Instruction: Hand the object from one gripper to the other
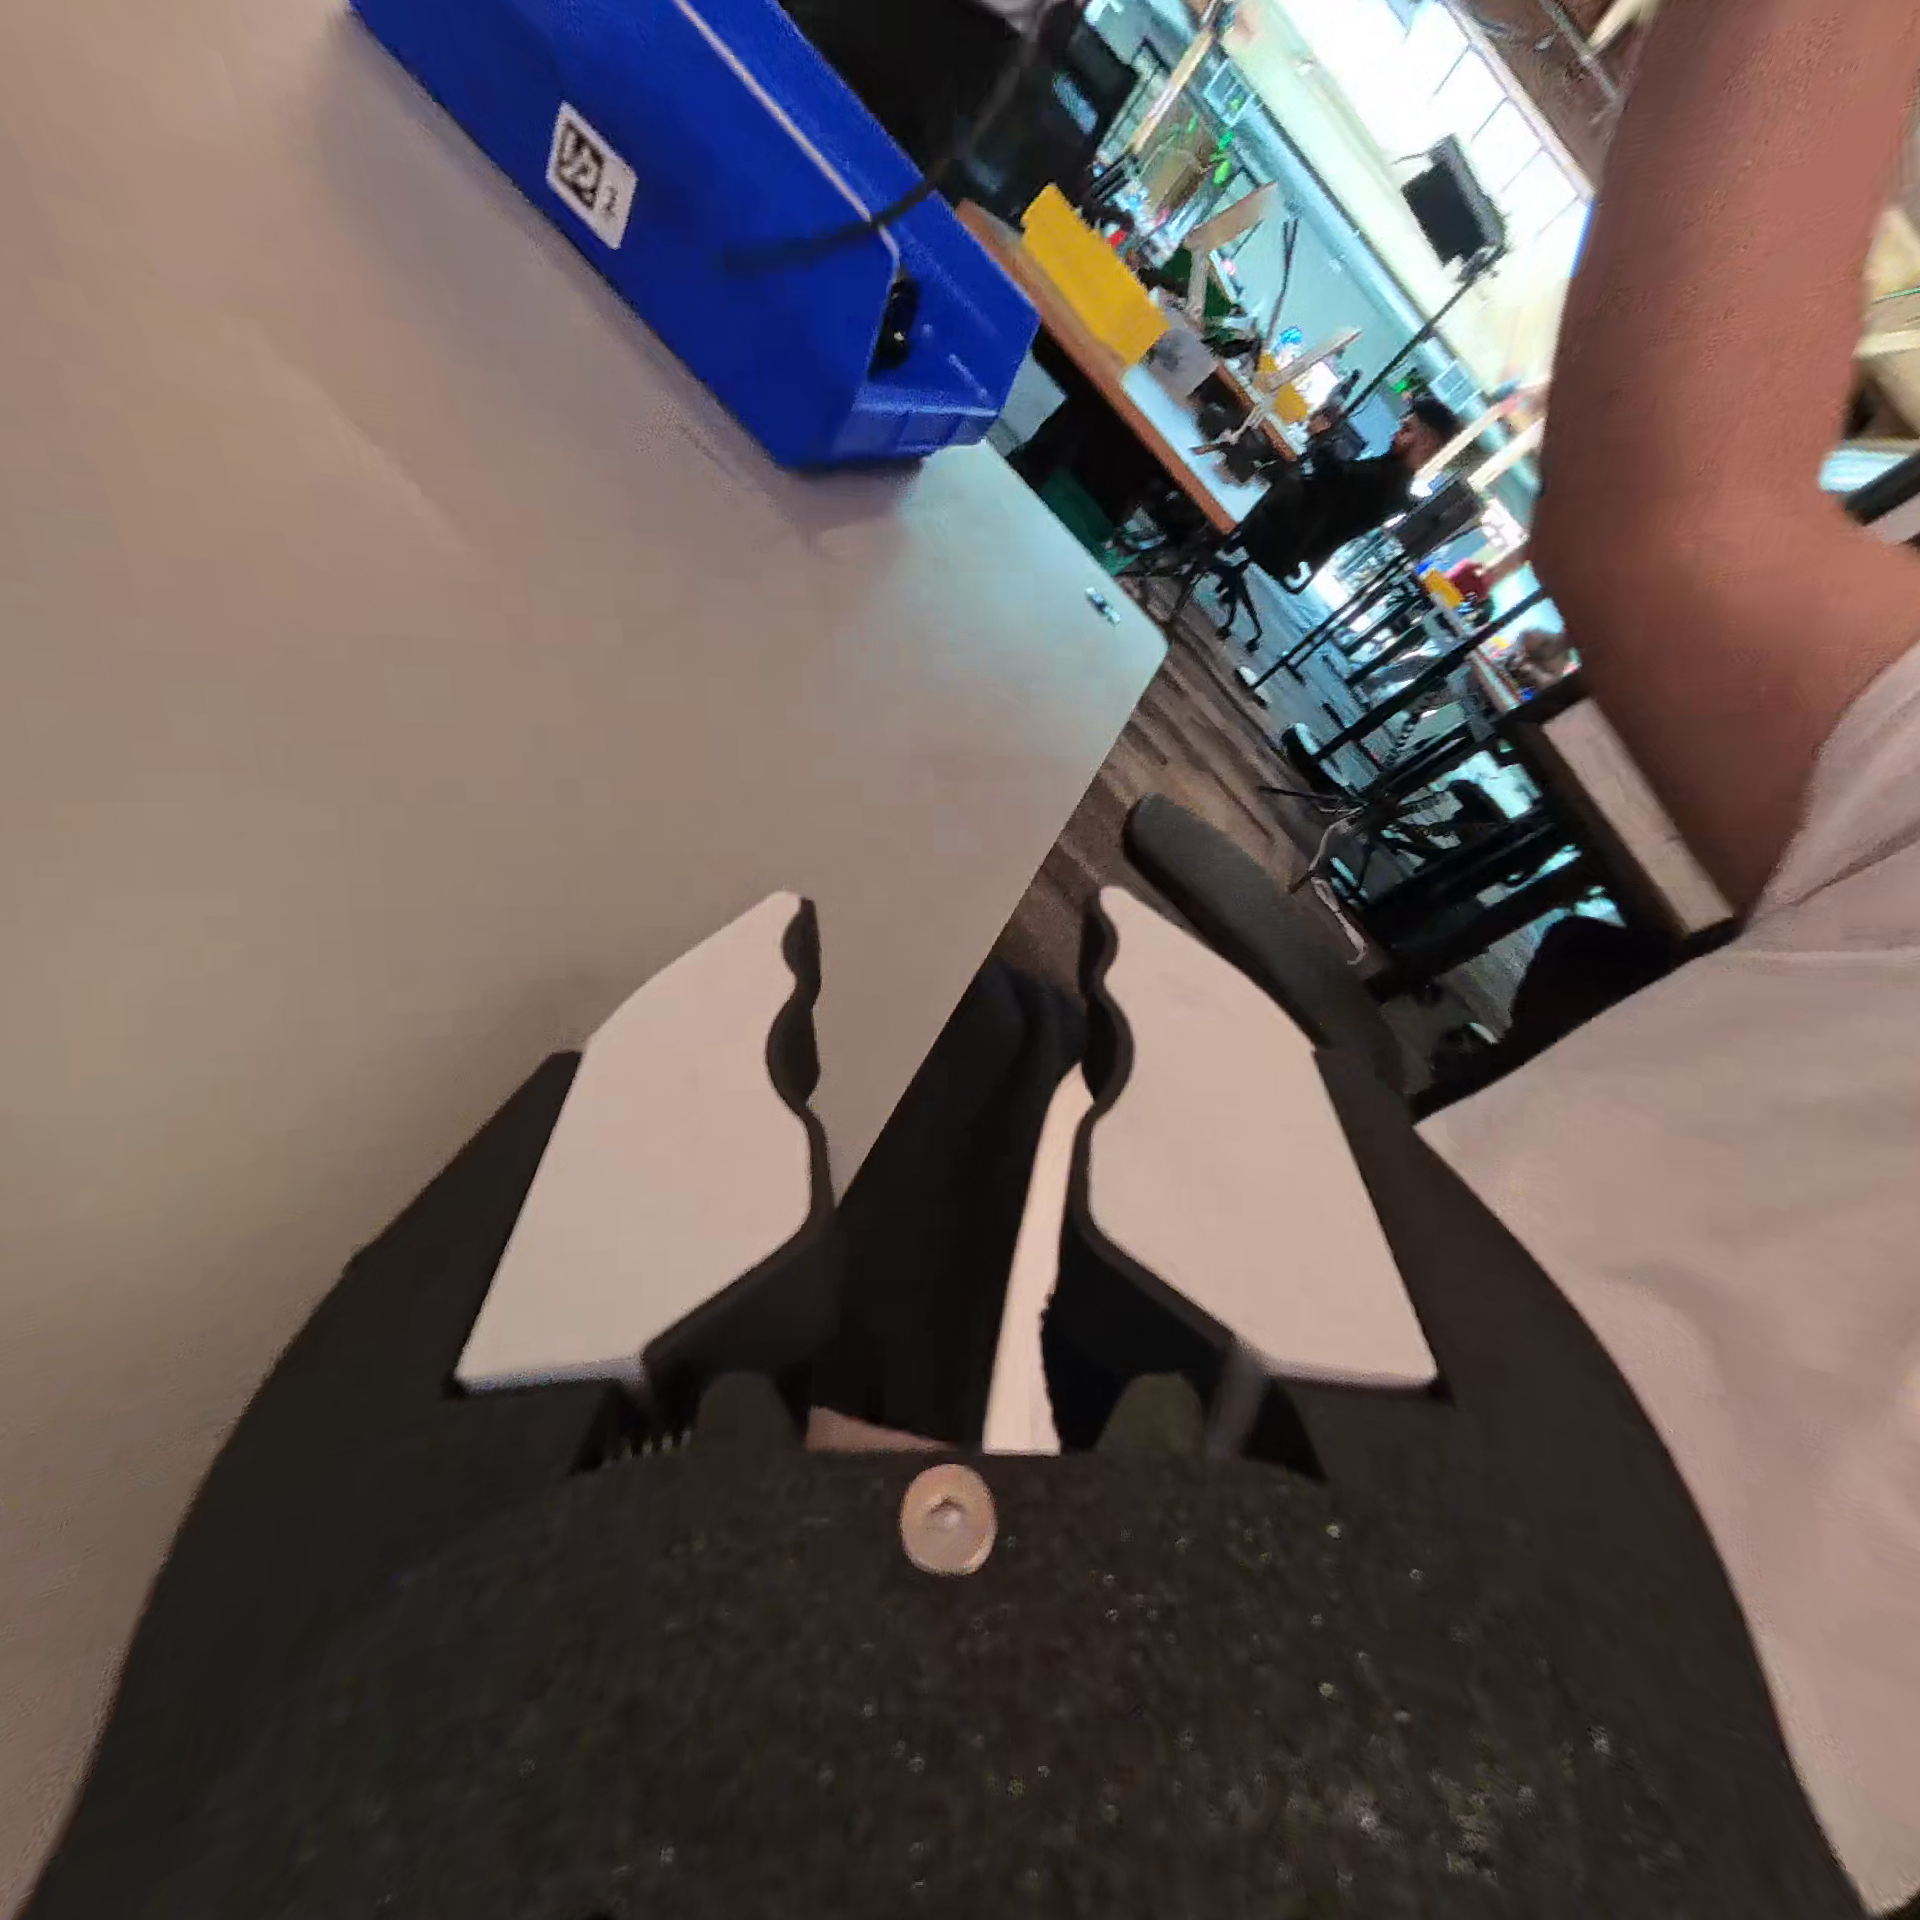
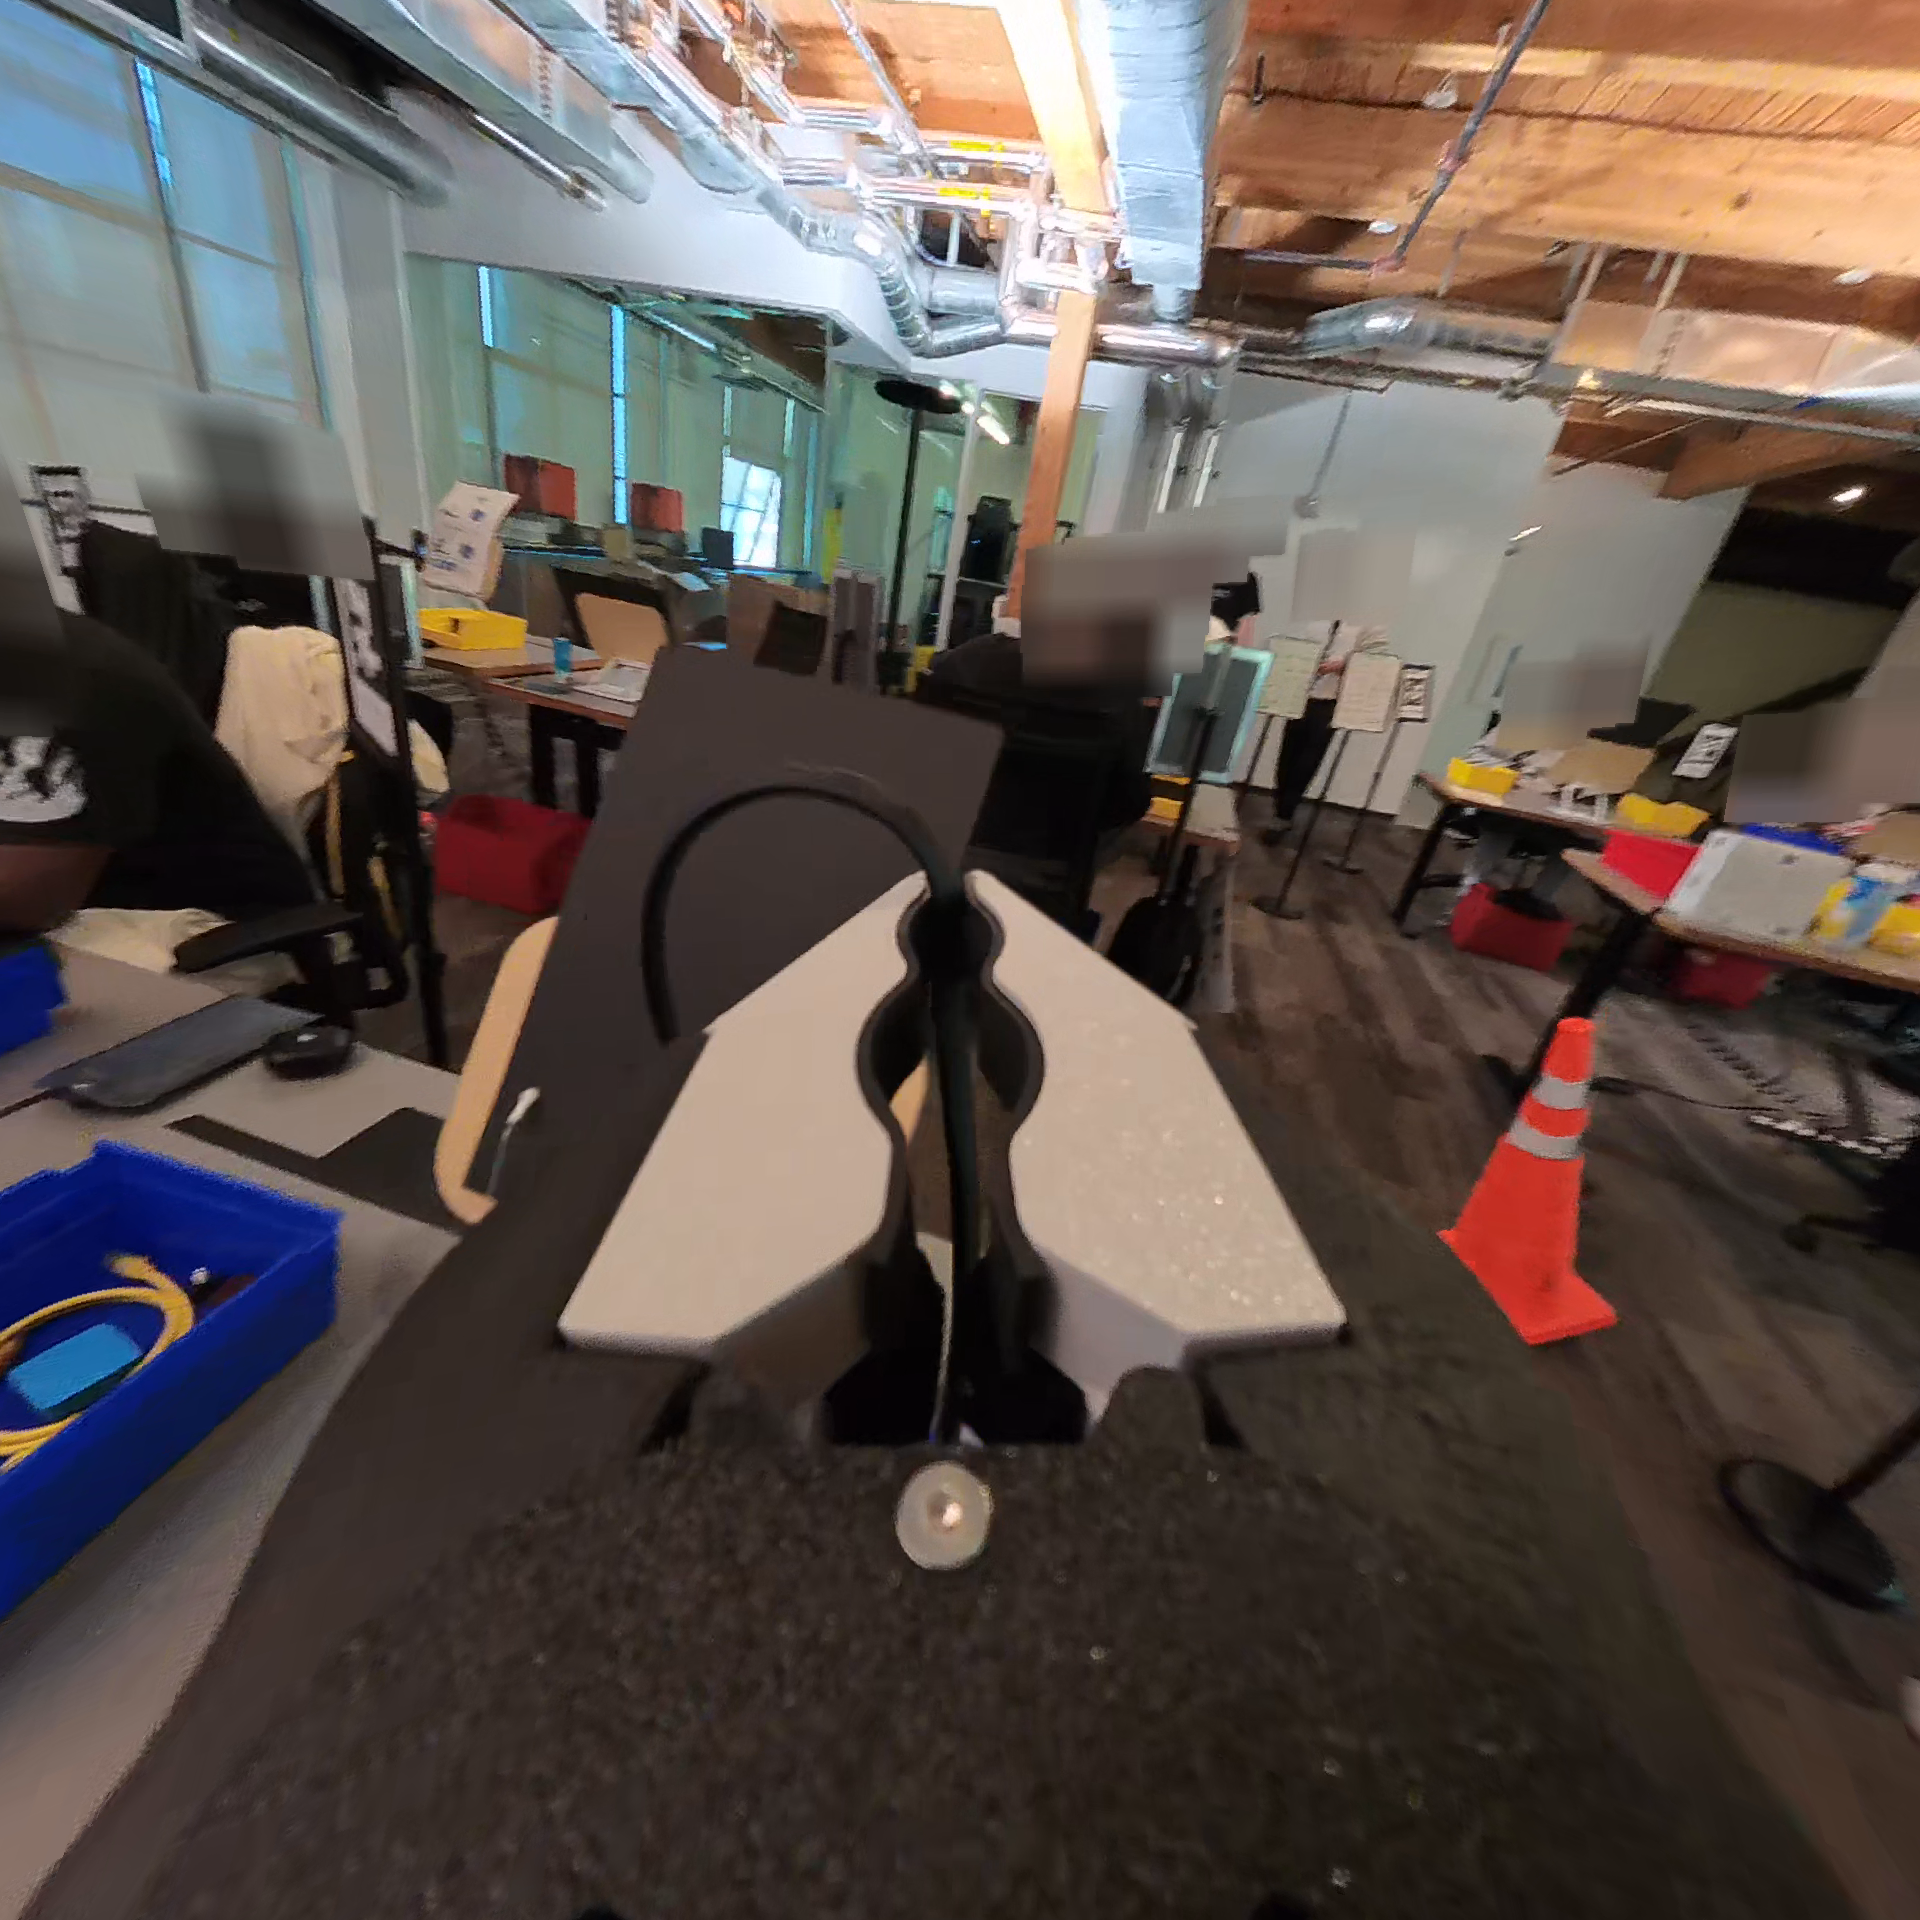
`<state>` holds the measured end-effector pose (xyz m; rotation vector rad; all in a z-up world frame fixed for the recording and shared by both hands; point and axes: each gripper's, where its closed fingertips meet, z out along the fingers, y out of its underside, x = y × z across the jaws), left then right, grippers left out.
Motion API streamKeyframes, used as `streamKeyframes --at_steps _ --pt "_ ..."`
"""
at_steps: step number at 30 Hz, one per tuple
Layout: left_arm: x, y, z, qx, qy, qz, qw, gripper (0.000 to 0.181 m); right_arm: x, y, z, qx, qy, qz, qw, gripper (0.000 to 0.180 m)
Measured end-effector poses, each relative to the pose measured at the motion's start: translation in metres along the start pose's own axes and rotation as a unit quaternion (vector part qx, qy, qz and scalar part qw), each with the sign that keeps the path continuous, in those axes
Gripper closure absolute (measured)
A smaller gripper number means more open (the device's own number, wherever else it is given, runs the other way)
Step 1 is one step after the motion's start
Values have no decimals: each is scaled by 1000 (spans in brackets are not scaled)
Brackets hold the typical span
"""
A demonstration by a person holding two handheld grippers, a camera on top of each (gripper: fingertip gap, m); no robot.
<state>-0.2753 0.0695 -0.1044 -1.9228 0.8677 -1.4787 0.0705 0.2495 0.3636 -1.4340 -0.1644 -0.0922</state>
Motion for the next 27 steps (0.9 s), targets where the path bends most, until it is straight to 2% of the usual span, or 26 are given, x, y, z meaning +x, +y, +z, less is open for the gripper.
streamKeyframes --at_steps 3,5,8,11,19,21,27 --pt "-22 -8 -16 29 -62 39 997 133 30 -36 -2 -19 28 -16 999 177" --pt "-24 -19 -23 52 -73 48 995 134 50 -50 -2 -31 45 -14 998 177" --pt "-25 -34 -31 93 -84 63 990 134 73 -47 3 -64 63 -12 996 177" --pt "-26 -42 -36 113 -89 71 987 134 87 -25 12 -90 68 -5 994 177" --pt "-45 -48 -42 128 -101 56 985 136 112 106 47 -207 61 -27 976 177" --pt "-49 -51 -44 136 -97 44 985 136 106 137 50 -231 25 -15 972 178" --pt "-53 -66 -48 147 -119 98 977 136 55 271 21 -352 -74 -43 932 177"
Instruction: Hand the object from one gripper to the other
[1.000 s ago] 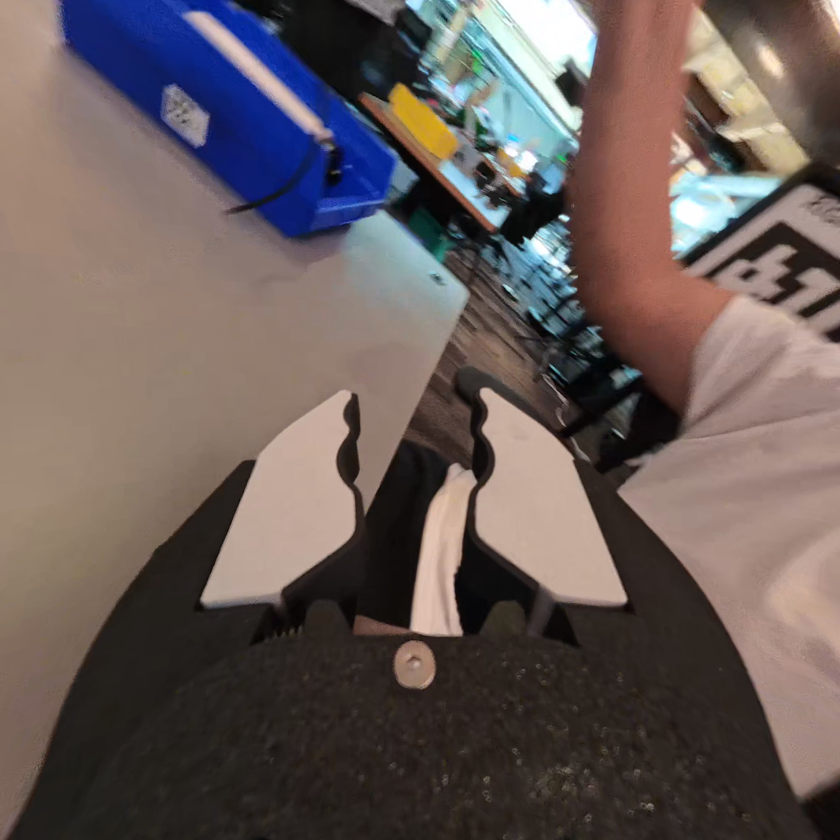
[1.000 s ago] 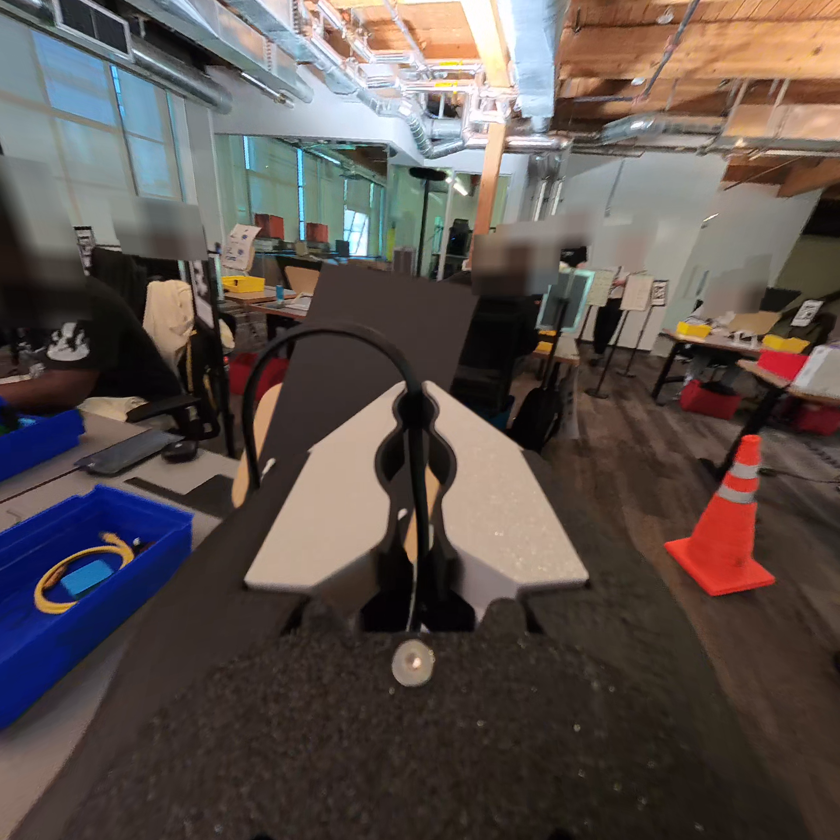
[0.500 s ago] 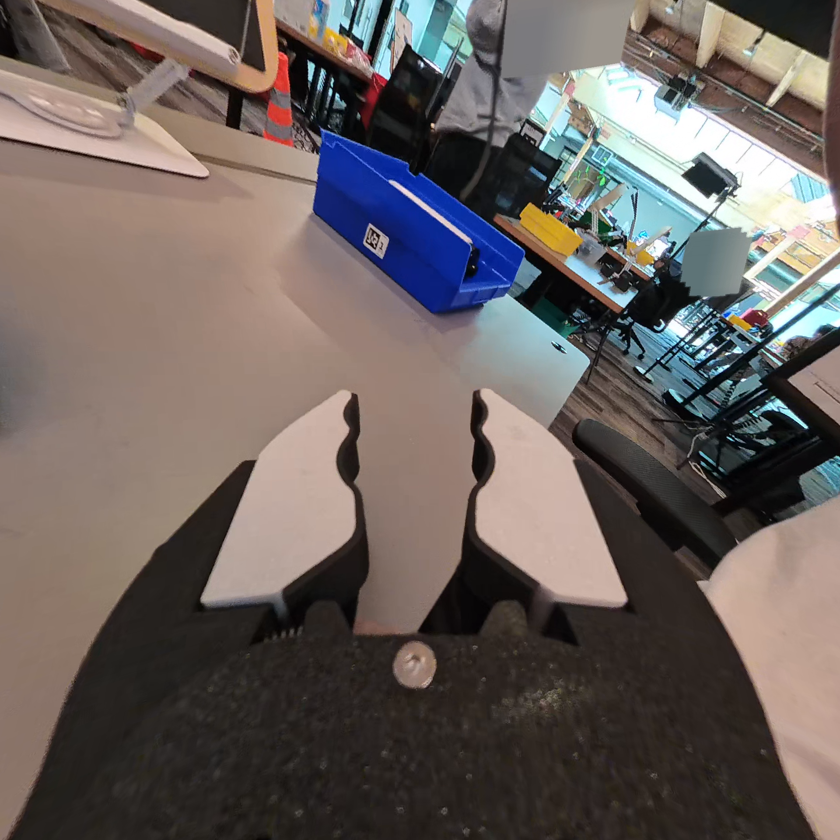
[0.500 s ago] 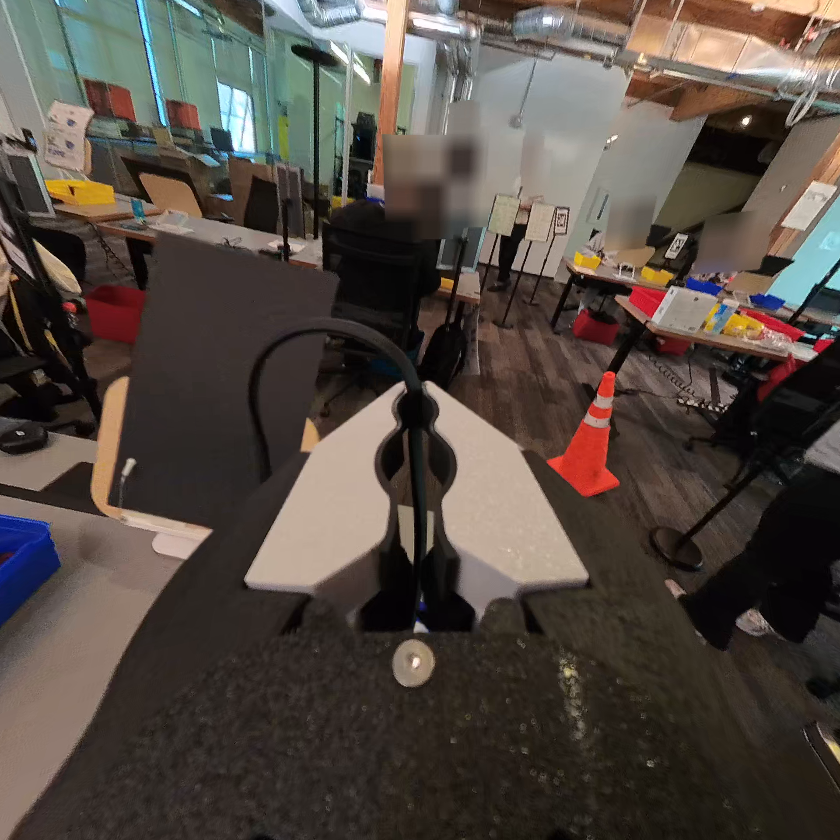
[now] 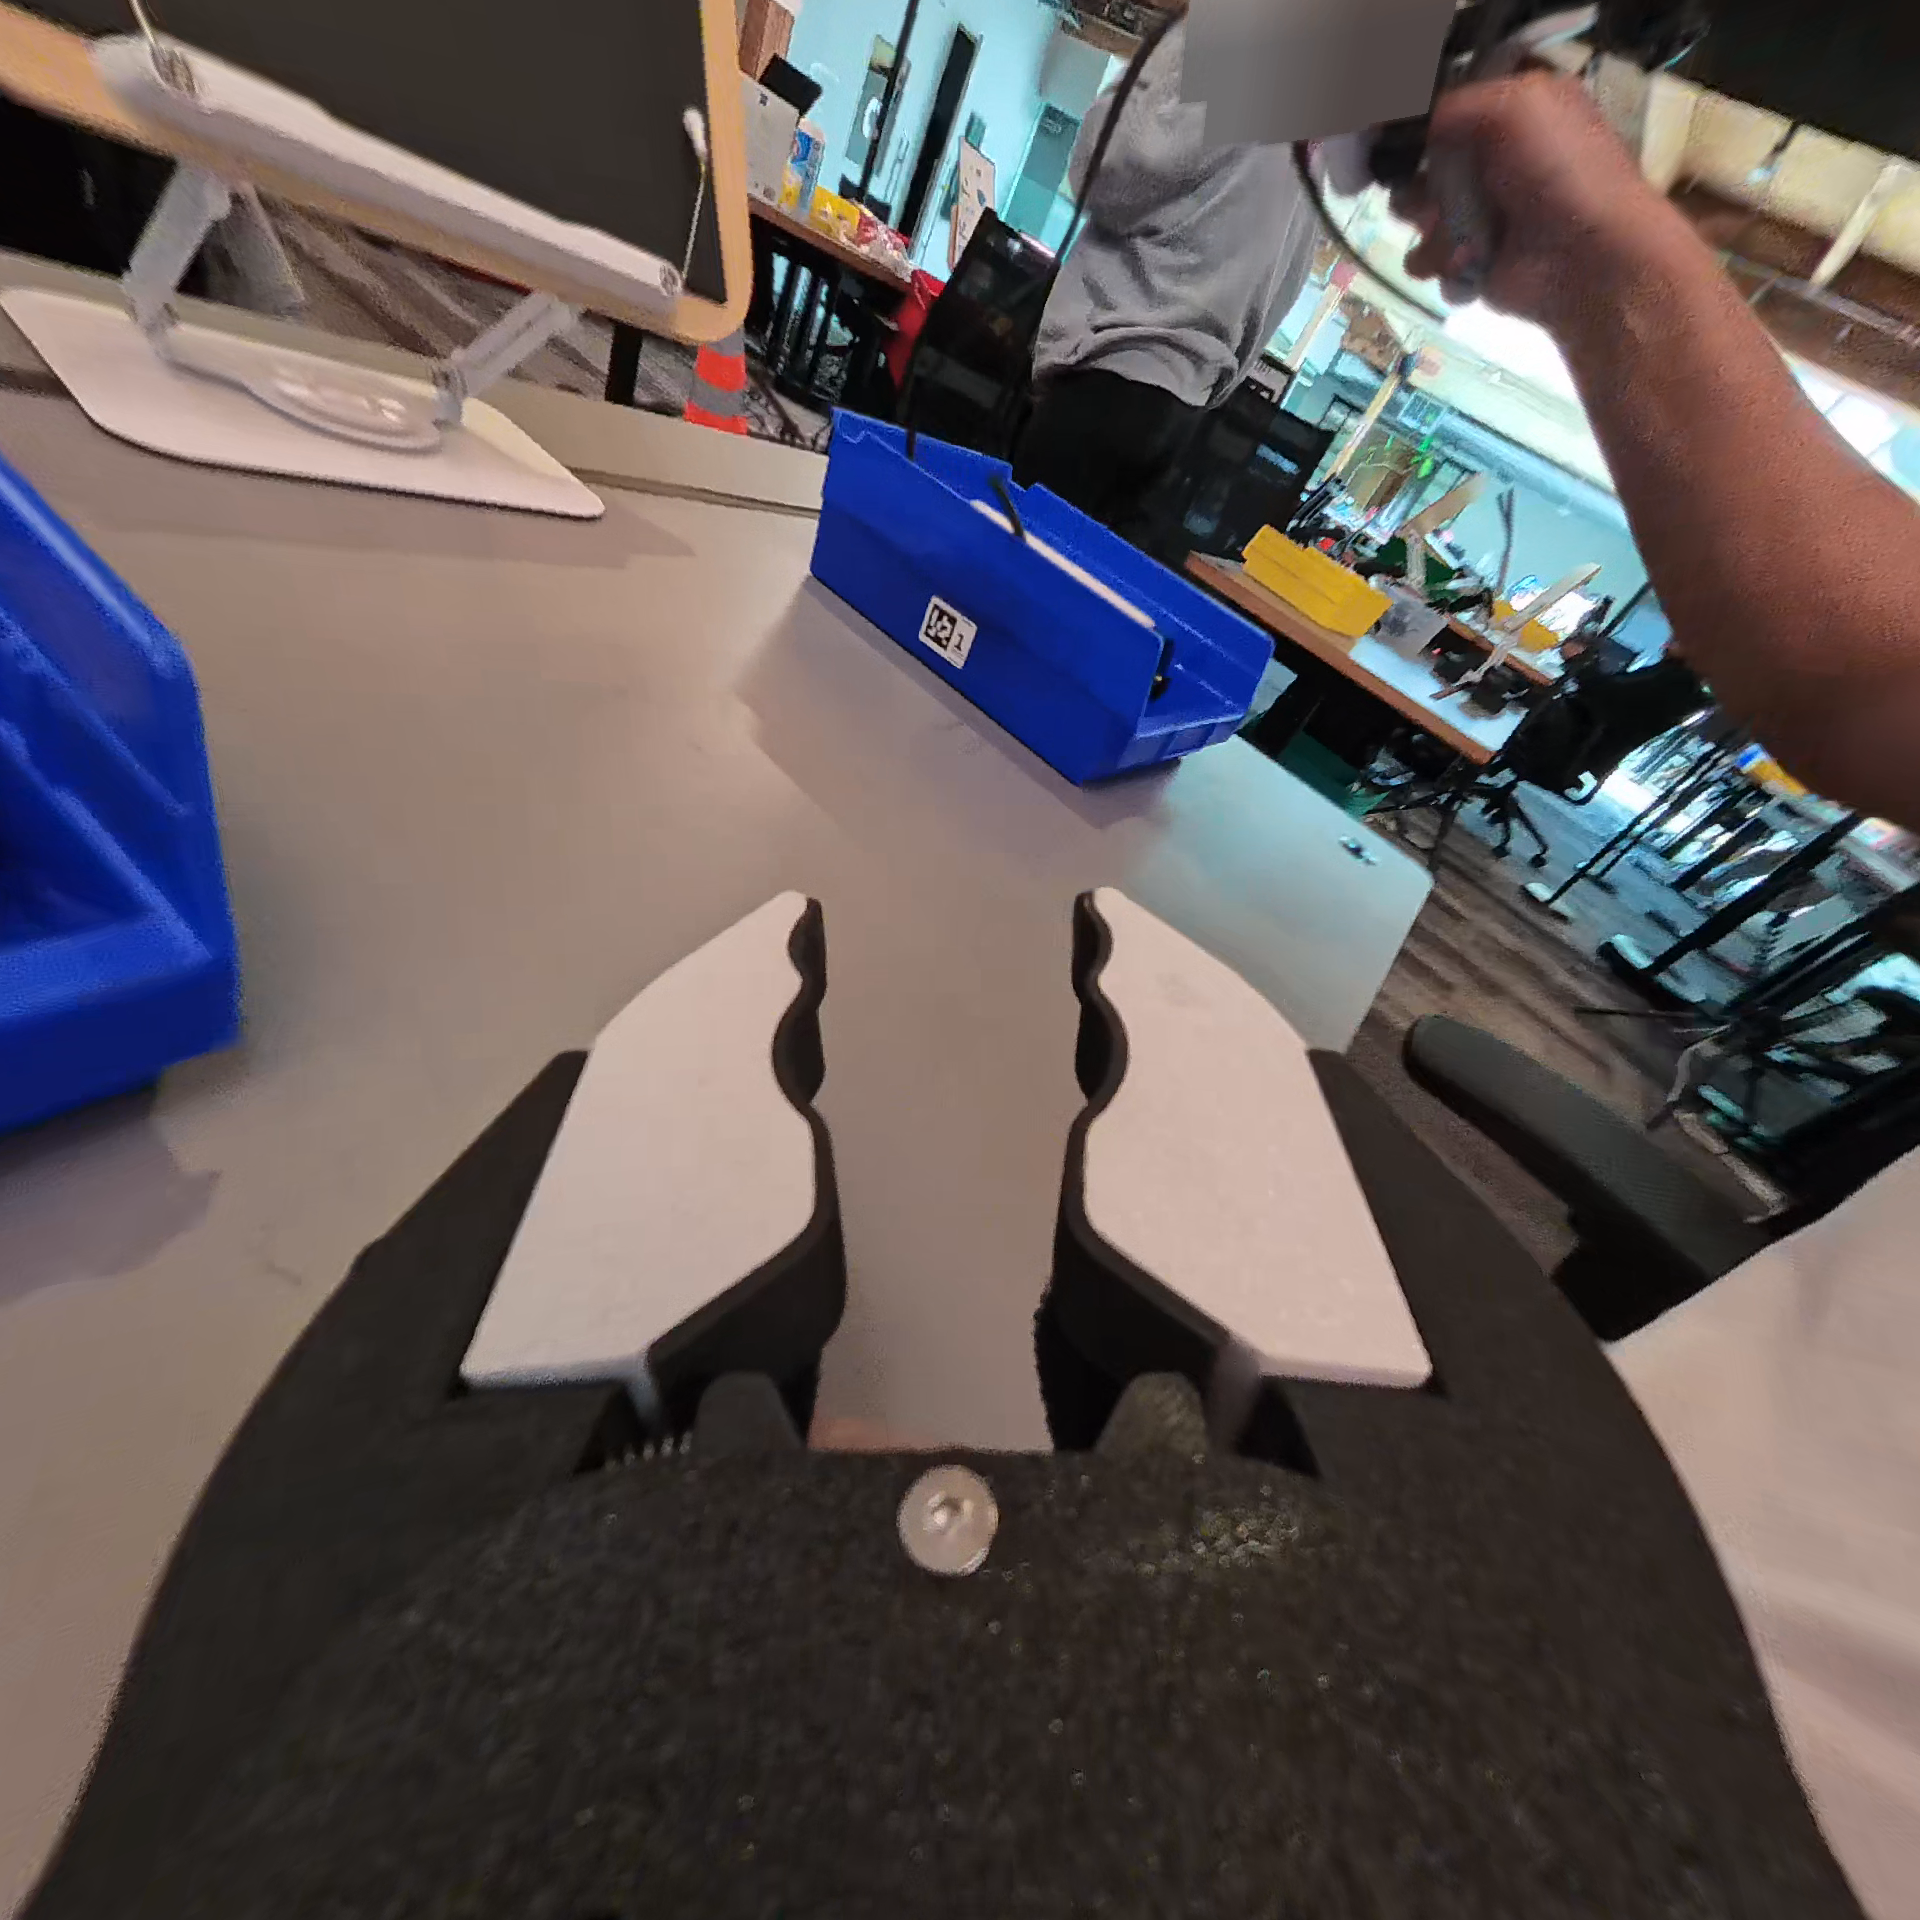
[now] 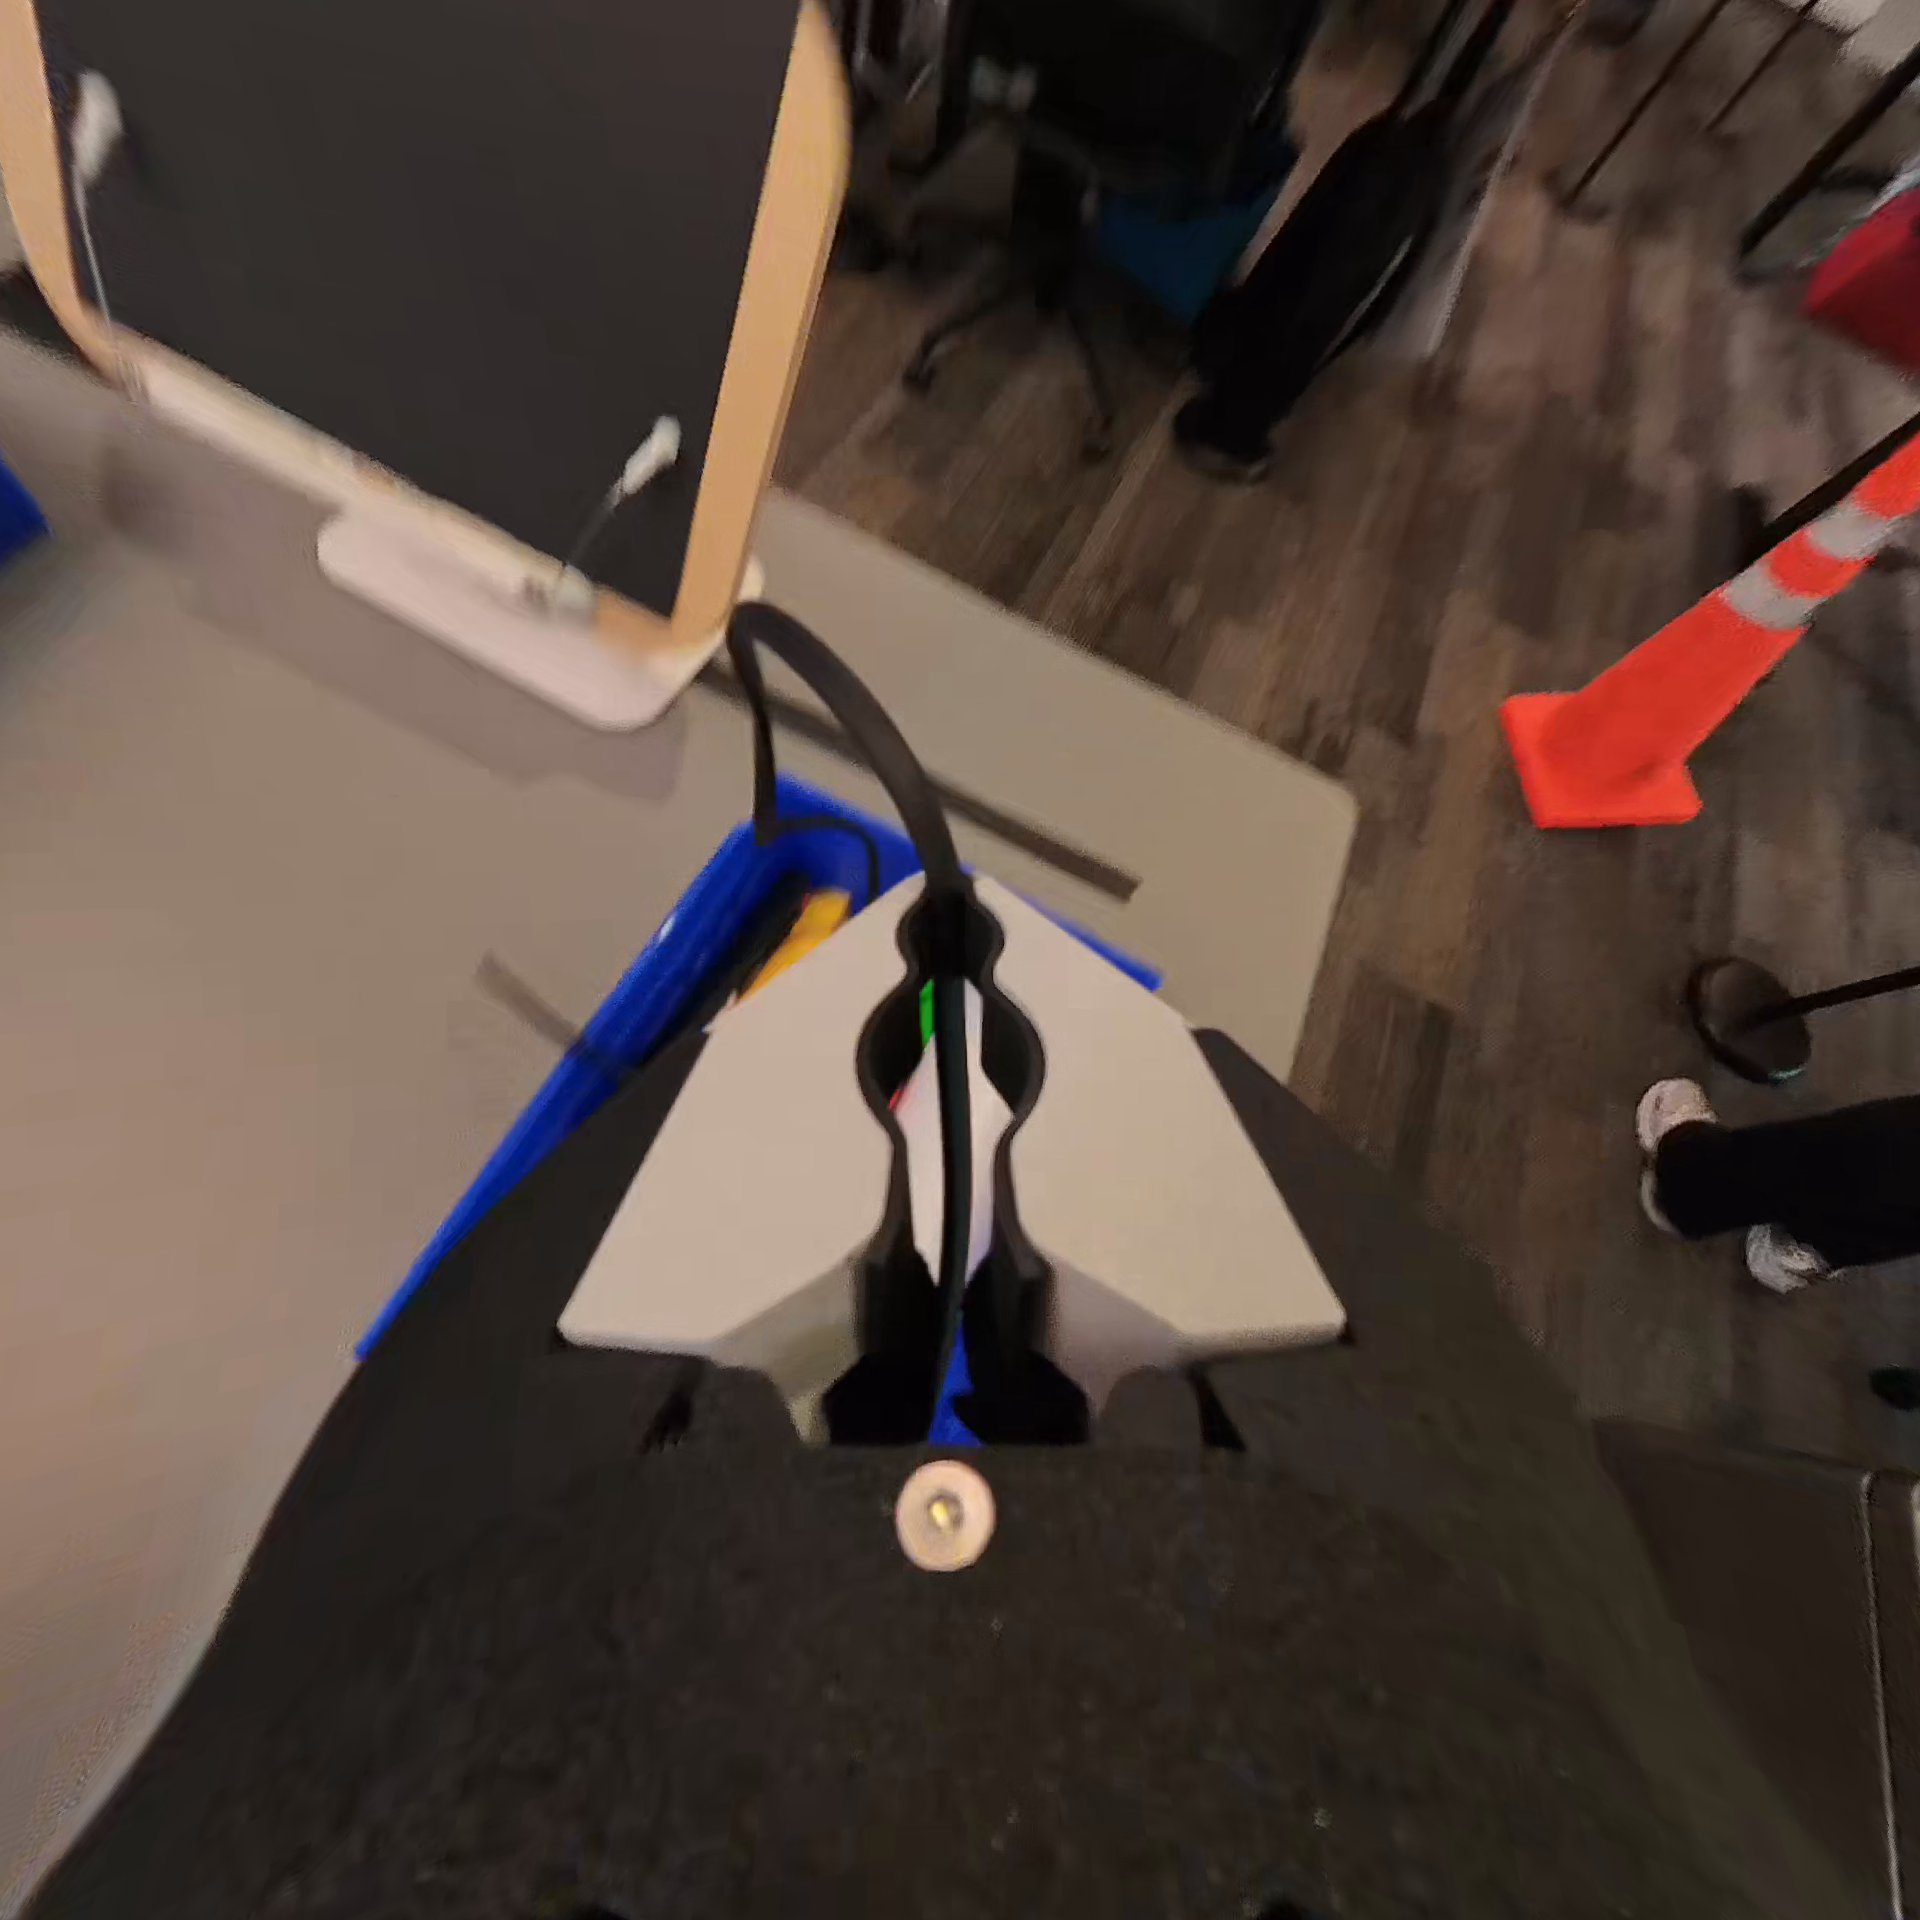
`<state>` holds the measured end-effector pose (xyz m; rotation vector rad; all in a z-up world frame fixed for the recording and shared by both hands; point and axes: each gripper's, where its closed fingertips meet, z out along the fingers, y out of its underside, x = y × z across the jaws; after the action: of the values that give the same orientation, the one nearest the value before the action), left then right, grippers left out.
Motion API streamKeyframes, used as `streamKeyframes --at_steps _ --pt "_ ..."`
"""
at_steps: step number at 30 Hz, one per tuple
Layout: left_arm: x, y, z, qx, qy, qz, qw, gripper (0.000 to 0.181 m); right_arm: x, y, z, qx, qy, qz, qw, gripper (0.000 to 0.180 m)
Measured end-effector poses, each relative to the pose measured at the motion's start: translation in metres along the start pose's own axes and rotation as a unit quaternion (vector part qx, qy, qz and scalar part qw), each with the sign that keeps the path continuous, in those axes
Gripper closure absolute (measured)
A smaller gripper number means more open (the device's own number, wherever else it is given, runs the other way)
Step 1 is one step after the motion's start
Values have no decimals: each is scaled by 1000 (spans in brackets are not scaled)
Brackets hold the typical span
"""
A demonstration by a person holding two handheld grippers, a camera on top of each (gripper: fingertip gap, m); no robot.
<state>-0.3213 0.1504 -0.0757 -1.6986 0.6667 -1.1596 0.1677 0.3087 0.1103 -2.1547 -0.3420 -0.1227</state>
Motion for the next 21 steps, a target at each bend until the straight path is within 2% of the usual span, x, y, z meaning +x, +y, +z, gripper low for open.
streamKeyframes --at_steps 3,7,11,12,13,16,19,21 --pt "-12 -4 5 0 -35 43 998 136 -32 64 42 -75 -37 3 997 177" --pt "-24 -12 20 8 -58 33 998 136 -62 129 97 -163 -85 35 982 177" --pt "-24 -25 41 6 -39 15 999 136 -72 161 141 -217 -112 62 968 175" --pt "-26 -27 44 0 -37 16 999 136 -81 167 146 -233 -136 77 960 165" --pt "-29 -30 46 -7 -40 19 999 136 -87 173 147 -248 -155 88 952 157" --pt "-45 -37 38 -35 -80 48 995 134 -78 182 126 -239 -141 118 953 142" --pt "-74 -41 13 -61 -162 83 981 132 -66 198 79 -217 -88 129 964 126" --pt "-91 -41 -6 -93 -201 91 971 132 -62 213 44 -205 -45 155 965 125"
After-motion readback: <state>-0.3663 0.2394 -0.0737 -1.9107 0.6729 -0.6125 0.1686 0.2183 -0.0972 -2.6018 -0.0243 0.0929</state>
